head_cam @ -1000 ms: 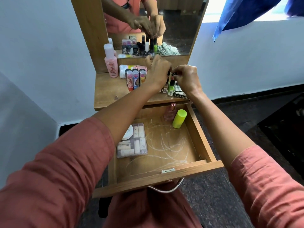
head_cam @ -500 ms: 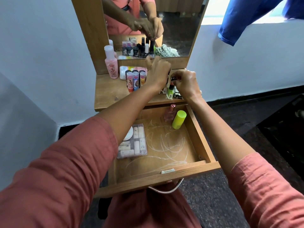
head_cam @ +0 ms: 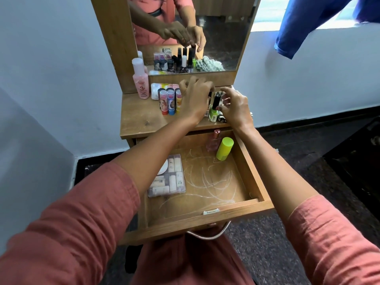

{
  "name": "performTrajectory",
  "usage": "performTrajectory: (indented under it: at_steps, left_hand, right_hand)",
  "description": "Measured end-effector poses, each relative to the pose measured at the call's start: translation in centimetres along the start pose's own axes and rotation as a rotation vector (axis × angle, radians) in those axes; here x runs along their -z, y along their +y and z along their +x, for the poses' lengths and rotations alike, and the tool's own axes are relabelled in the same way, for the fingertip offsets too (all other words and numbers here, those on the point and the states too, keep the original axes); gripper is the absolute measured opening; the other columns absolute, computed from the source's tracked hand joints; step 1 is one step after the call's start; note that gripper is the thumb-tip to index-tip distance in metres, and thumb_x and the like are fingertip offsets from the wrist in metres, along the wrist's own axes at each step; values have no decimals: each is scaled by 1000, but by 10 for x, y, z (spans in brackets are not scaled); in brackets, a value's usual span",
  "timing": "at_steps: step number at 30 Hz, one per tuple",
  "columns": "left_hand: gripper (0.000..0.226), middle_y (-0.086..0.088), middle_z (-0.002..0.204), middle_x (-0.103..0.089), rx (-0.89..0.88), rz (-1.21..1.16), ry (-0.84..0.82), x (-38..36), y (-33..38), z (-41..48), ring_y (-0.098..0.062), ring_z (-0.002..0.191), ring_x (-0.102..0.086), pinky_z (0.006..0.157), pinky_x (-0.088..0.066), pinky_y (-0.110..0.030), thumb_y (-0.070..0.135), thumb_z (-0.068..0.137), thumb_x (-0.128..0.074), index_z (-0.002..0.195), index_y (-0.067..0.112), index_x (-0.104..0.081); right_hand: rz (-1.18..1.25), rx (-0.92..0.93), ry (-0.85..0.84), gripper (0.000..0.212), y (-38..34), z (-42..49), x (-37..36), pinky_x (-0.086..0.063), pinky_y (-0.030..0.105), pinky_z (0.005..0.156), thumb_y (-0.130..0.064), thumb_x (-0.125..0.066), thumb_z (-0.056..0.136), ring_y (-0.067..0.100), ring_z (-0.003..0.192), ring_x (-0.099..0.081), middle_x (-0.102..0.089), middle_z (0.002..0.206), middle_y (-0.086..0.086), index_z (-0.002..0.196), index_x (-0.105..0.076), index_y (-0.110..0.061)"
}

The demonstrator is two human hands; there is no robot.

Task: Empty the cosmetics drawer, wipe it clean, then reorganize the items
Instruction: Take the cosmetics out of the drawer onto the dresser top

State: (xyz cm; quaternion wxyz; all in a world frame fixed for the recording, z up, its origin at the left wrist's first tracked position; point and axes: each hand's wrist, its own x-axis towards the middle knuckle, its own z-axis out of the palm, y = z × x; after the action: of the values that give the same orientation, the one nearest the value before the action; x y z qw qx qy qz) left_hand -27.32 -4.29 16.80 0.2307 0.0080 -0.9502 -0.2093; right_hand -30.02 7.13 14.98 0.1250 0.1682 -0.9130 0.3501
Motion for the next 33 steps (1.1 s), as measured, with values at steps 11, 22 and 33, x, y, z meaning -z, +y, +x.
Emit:
performTrajectory:
  at_steps: [11, 22, 33]
  left_hand:
    - [18, -9, 96, -66, -37, -184, -17, -28, -6, -64, -24, 94, -56, 78, -45, -32, -3, 84, -55, 95, 6, -66]
    - [41, -13, 127, -53, 184, -216, -304, -77, -19, -93, -33, 111, -56, 89, -48, -42, -6, 84, -51, 123, 7, -53]
    - [35, -19, 125, -55, 272, -287, -381, -97, -10, -82, -35, 114, -54, 97, -45, -40, -3, 86, -53, 121, 0, -52]
  right_hand:
    - [22, -44, 32, 20, 22, -45, 0, -47, 25, 82, 8, -56, 80, 29, 92, -61, -67, 96, 19, 95, -66, 3]
    - [-76, -181, -213, 45, 55, -81, -22, -45, 40, 97, -9, -69, 75, 31, 114, -52, -56, 120, 15, 118, -57, -5]
    - [-98, -259, -236, 38, 60, -81, -37, -49, 48, 83, 3, -60, 71, 39, 97, -59, -62, 104, 24, 108, -50, 1]
